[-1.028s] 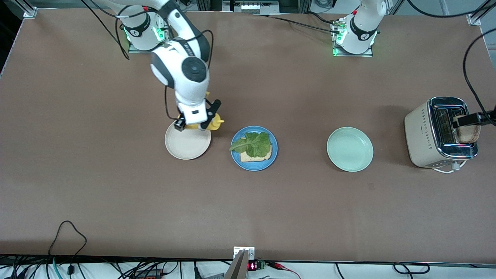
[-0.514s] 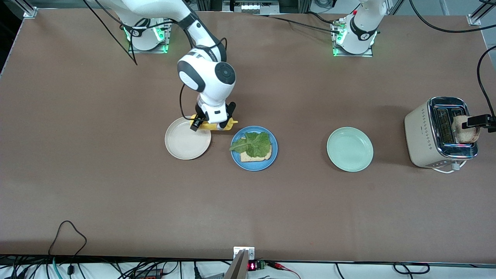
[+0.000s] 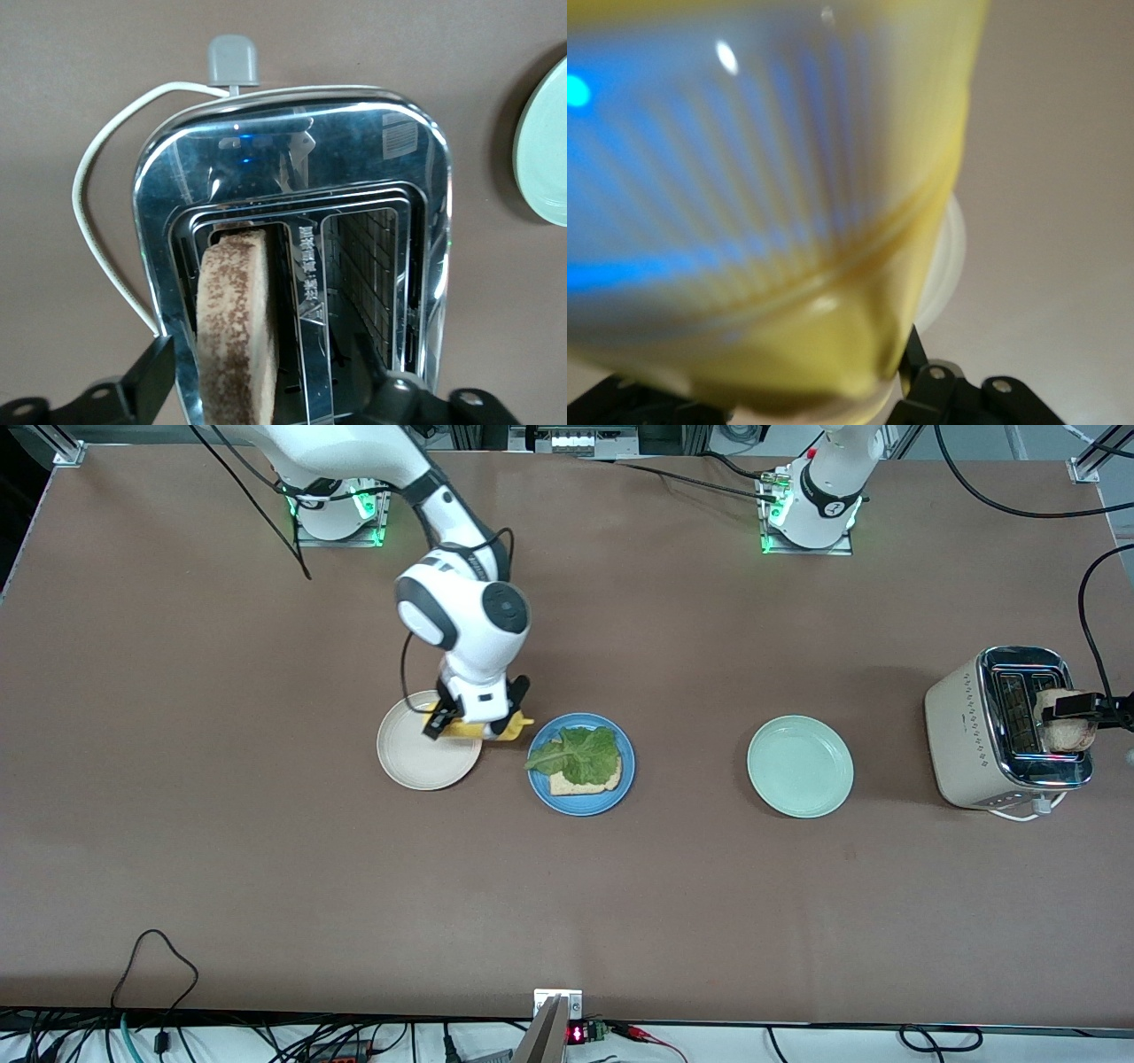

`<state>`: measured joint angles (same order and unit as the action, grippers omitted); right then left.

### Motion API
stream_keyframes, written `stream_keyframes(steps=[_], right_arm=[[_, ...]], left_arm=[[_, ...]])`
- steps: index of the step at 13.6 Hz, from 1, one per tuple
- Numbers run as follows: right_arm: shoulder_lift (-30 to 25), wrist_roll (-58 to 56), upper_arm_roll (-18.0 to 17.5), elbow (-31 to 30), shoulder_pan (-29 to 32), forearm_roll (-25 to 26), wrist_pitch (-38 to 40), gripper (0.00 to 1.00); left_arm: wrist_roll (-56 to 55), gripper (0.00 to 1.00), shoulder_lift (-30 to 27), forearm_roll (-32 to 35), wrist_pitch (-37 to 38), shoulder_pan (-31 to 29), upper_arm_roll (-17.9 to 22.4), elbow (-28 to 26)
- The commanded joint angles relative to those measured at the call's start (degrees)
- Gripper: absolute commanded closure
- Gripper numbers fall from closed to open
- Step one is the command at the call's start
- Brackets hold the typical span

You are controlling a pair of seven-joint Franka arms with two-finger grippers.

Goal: Make sandwich in blue plate with both arms

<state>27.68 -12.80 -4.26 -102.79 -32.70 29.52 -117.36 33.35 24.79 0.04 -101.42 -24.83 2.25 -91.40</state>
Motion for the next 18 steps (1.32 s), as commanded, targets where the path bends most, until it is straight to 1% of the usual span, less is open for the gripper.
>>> stream_keyframes(steps=[1,2,3,4,6,8,9,10,11,12,13,14,16,17,18], right_arm=[[-10.07,-7.4,-5.11,-5.21,9.45,-0.08,1.17,1.0],[-12.63,-9.51,-9.66,-7.15,15.85,-0.17,1.0,1.0],[-14.83,-12.84,-13.45,-8.47,22.09,-1.73,0.74,1.0],[-16.24,-17.31,-15.06,-8.92,25.81,-4.27,0.73,1.0],[-18.88,-27.06,-15.16,-9.19,30.83,-10.51,0.65,1.0],[-20.55,-34.02,-15.16,-9.19,35.23,-15.43,0.47,1.0],[-21.08,-38.84,-15.16,-9.27,38.04,-19.9,0.56,1.0],[-21.96,-43.67,-15.07,-10.06,40.5,-23.16,0.56,1.0],[-22.4,-48.16,-15.07,-10.5,42.53,-24.93,0.56,1.0],[-22.67,-52.38,-15.07,-10.68,45.07,-26.08,0.56,1.0],[-22.76,-56.86,-15.07,-10.94,47.53,-28.18,0.56,1.0],[-22.41,-61.69,-15.07,-11.38,50.25,-30.99,0.47,1.0],[-20.75,-71.18,-15.07,-11.91,55.27,-34.96,-0.4,1.0],[-19.61,-75.75,-15.07,-11.91,57.47,-36.45,-1.02,1.0],[-18.2,-79.63,-14.98,-11.91,59.58,-38.55,-1.2,1.0]], left_arm=[[1.36,0.86,0.52,0.93,0.96,-0.66,-0.49,1.4],[1.54,0.98,0.43,0.93,1.05,-0.66,-0.49,1.58],[1.89,0.99,0.17,0.93,1.14,-0.66,-0.49,1.84],[2.76,0.99,-0.01,1.02,1.23,-0.66,-0.49,2.02],[4.52,0.99,-1.06,0.93,1.4,-0.57,-0.58,2.46],[4.53,0.99,-3.43,0.84,5.16,-0.66,-0.49,3.42],[4.09,0.99,-4.39,0.75,9.27,-0.66,-0.92,5.77],[3.65,0.99,-4.75,0.15,14.97,-0.4,-1.28,9.54],[2.43,0.99,-4.84,0.05,20.94,0.21,-1.63,14.19],[0.5,0.99,-4.84,0.05,26.4,1.52,-3.46,17.8],[-1.78,0.99,-4.93,0.05,30.19,2.23,-6.61,20.1],[-3.89,0.99,-5.02,0.05,32.58,2.33,-10.73,21.17],[-11.07,0.99,-5.72,0.05,34.79,2.42,-21.09,20.31],[-16.6,0.99,-5.11,-0.56,34.98,2.42,-27.06,19.52],[-22.57,0.99,-4.76,-2.39,33.67,2.85,-31.82,18.47]])
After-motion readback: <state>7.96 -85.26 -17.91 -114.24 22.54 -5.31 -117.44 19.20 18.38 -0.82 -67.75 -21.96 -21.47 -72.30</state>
